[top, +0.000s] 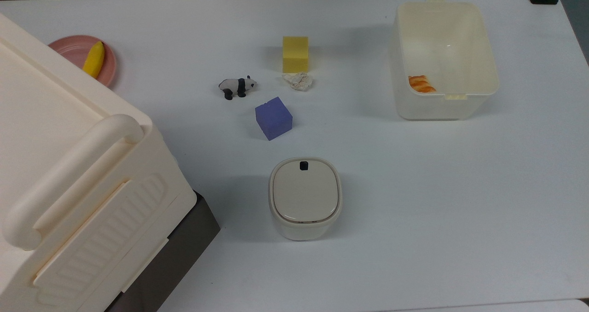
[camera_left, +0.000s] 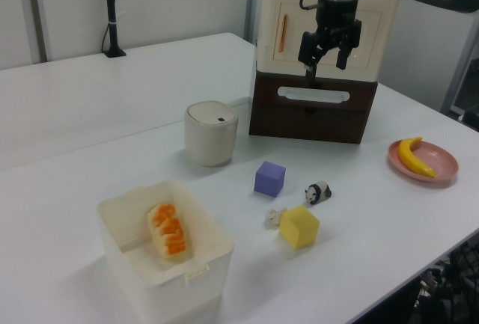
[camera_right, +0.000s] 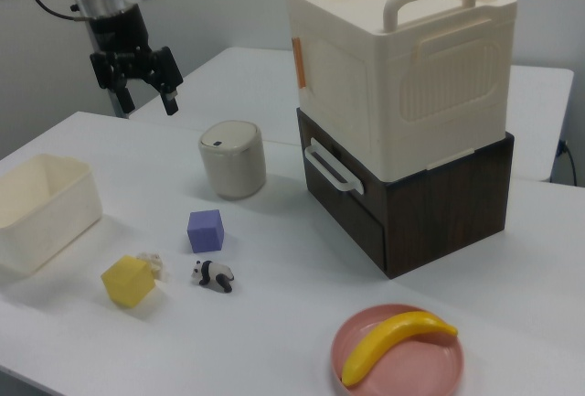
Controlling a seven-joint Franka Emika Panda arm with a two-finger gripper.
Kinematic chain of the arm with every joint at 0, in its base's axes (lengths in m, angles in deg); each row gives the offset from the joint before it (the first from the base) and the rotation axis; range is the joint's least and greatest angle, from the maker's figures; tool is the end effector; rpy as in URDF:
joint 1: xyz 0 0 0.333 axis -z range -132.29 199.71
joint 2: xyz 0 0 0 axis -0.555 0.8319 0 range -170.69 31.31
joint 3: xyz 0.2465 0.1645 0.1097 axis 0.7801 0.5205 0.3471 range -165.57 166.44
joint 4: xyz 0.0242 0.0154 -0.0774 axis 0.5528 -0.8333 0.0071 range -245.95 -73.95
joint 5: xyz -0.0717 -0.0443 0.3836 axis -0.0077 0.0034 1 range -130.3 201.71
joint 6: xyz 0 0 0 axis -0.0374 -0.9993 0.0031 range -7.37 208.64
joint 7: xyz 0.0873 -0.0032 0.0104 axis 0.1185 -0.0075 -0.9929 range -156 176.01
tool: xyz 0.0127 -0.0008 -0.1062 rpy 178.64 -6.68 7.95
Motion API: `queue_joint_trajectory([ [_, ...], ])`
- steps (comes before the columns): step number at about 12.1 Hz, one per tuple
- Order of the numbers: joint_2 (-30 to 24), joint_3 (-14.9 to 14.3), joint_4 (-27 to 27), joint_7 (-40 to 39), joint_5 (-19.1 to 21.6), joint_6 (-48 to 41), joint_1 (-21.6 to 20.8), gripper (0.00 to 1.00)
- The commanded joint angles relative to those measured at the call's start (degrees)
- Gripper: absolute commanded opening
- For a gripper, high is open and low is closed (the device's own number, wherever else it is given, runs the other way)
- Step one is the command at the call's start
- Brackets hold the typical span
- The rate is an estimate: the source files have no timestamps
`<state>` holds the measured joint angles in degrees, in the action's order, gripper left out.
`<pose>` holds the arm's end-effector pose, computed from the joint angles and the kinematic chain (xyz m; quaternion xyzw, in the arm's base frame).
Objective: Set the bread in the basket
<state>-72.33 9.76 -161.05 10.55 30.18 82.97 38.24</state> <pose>0.5381 0.0370 0.6399 0.9980 0.0360 0.0097 0.0515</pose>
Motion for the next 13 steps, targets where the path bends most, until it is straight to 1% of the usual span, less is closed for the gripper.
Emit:
queue_joint_trajectory([
  [1, 0.1, -0.3, -0.7, -0.8, -0.2, -0.7, -0.7, 1.0],
  [8, 0.2, 0.1, -0.7, -1.0, 0.0, -0.4, -0.8, 1.0],
  [11, 0.3, 0.4, -0.7, -0.1, 0.9, 3.1, -1.2, 1.0],
  [13, 0.3, 0.4, -0.8, -0.6, 0.9, 2.7, -1.9, 1.0],
])
